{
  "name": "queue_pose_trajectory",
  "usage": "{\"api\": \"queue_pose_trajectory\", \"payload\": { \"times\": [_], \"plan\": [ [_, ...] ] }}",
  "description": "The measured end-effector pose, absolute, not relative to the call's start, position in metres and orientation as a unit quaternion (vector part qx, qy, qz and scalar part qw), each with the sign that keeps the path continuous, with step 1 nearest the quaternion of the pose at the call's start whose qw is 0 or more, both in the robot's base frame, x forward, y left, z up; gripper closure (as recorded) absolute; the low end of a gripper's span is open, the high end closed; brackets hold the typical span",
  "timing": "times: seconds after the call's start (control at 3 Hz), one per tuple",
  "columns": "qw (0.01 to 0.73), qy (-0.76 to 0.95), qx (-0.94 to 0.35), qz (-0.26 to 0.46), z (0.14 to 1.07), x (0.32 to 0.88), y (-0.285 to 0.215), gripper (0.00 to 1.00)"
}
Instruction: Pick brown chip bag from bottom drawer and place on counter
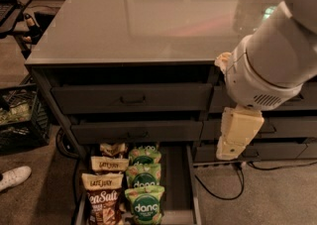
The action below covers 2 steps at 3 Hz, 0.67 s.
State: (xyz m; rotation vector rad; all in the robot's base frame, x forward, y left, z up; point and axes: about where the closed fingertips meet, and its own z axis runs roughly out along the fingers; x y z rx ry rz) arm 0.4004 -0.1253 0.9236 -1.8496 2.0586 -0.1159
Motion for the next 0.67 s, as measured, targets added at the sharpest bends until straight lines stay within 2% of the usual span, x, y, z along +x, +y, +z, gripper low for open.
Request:
{"api": "queue_pose_trajectory", "payload": {
  "times": [0.67],
  "plan": [
    [0.185,0.726,-0.661,-0.032,0.896,0.394,-0.108,0.0]
  ]
}}
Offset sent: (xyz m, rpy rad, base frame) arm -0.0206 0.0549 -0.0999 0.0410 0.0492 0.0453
